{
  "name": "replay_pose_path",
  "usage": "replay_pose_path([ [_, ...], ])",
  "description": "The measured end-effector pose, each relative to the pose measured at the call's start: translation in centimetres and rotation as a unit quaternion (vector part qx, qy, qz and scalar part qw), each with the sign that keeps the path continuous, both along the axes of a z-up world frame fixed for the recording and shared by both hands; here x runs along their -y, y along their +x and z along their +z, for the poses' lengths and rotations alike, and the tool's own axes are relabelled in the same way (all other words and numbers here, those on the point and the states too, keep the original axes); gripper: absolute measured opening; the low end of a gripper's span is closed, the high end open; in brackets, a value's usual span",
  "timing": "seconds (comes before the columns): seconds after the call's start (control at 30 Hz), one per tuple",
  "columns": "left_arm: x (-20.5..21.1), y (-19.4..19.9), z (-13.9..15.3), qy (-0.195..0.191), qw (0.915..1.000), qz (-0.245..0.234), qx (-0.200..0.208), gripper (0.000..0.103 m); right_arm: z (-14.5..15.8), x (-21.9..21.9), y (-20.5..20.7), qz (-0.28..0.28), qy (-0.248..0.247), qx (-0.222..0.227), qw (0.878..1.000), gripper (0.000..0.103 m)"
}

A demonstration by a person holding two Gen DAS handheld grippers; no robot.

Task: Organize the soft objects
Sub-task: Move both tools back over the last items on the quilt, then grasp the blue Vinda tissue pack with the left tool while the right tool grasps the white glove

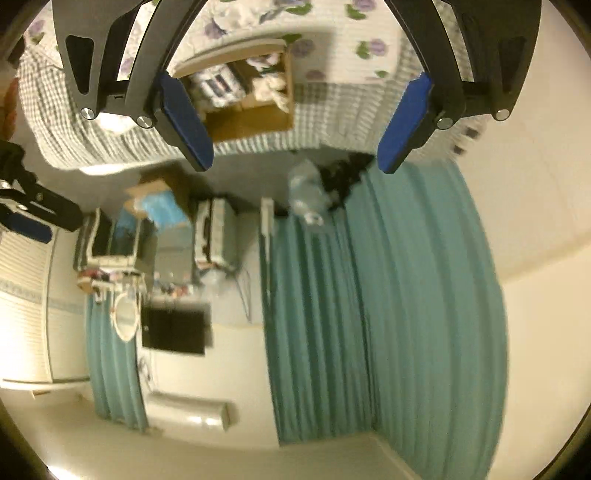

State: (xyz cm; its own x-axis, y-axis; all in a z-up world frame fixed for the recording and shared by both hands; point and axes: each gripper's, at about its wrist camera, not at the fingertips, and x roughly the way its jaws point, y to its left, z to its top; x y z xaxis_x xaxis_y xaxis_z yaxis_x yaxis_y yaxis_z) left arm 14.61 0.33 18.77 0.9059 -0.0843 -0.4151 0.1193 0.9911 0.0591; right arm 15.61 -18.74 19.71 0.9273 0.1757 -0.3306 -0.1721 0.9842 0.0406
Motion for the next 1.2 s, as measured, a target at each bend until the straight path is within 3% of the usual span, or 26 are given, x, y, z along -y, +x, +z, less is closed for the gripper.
replay_pose_path([
  [0.13,-1.2,-4.6,3.4,0.022,0.9984,0.022,0.048,0.092,3.1,-0.8,-5.1,0.011,-0.007,0.029,0.999,0.102],
  [0.27,-2.9,-8.3,4.3,0.023,0.9972,0.026,0.067,0.092,4.6,-1.9,-9.0,0.024,-0.021,0.048,0.998,0.102],
  [0.5,-5.6,-11.6,2.2,0.029,0.9953,0.054,0.075,0.092,1.9,-3.7,-11.8,0.058,-0.025,0.039,0.997,0.102],
  [0.63,-6.7,-12.1,-0.5,0.028,0.9950,0.071,0.065,0.092,-2.0,-4.9,-11.4,0.060,-0.027,0.019,0.998,0.102],
  [0.87,-6.4,-10.7,-8.4,0.032,0.9959,0.082,0.024,0.092,-12.3,-7.2,-7.7,0.084,-0.019,-0.052,0.995,0.102],
  [1.03,-6.7,-8.2,-16.3,-0.006,0.9942,0.086,-0.065,0.092,-20.8,-8.9,-3.9,0.097,-0.029,-0.127,0.987,0.102],
  [1.2,-6.5,-6.2,-22.8,-0.010,0.9863,0.100,-0.130,0.092,-28.8,-9.7,-0.5,0.103,-0.028,-0.194,0.975,0.102],
])
